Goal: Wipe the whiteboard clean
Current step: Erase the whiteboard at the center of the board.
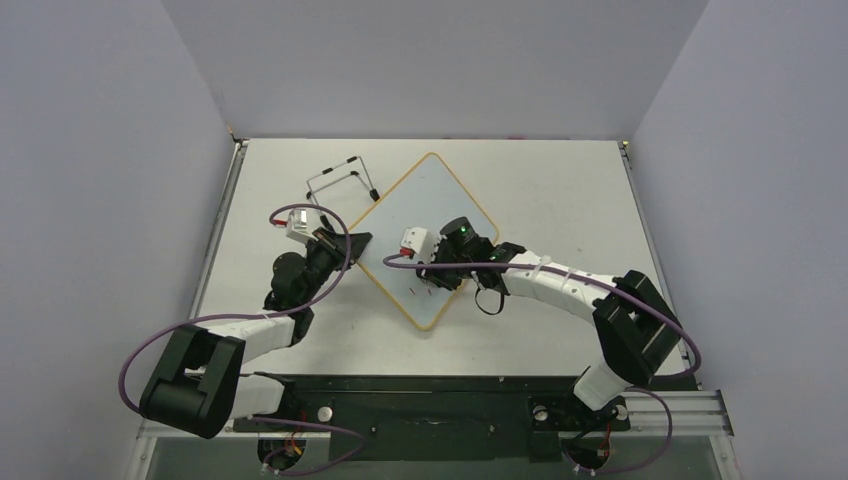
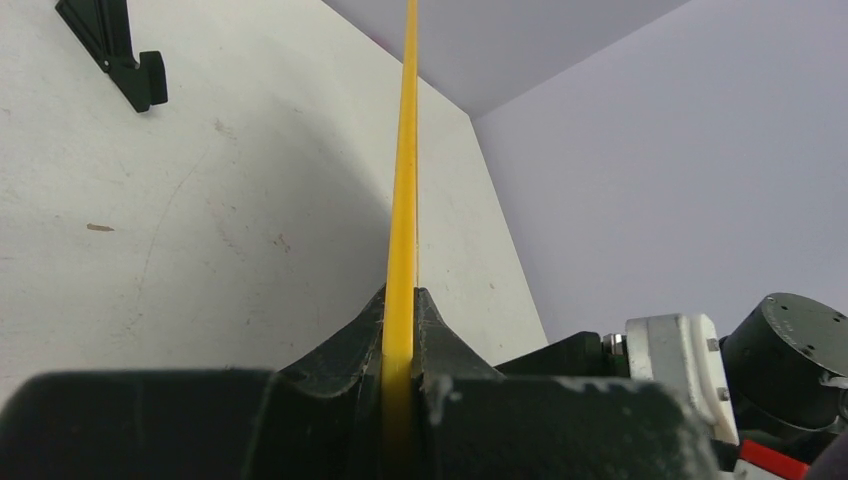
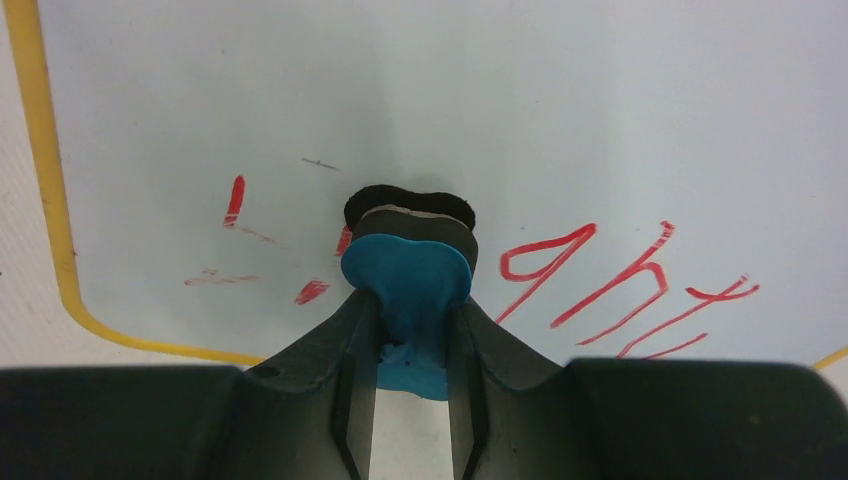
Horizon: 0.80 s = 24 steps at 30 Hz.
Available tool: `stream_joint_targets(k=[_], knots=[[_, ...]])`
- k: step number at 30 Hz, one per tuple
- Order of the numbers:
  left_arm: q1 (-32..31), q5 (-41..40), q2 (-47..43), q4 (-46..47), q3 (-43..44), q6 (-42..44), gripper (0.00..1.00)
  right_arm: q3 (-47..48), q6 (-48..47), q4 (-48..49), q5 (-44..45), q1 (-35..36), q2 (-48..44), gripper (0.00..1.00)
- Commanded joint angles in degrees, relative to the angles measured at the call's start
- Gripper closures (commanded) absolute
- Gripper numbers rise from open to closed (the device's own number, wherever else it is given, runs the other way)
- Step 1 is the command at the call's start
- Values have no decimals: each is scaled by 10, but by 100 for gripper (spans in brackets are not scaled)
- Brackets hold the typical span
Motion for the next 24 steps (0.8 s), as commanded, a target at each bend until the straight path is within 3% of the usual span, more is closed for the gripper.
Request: stream_joint_targets(k=[1,5,9,19,24], knots=[[1,19,-16,100,20,-21,100,31,-77,-94,-70,15,25,100],[1,20,-21,97,21,-17,100,44,-125,-129,-84,62,37,100],[1,23,-28,93,20,-12,100,53,-86,-98,-72,83,27,100],[0,40,-26,104,18,-11,100,44,32,4,28,31,12,100],[0,46,-28,104,20,-9,100,74,-31,-102,-38,28,39,100]])
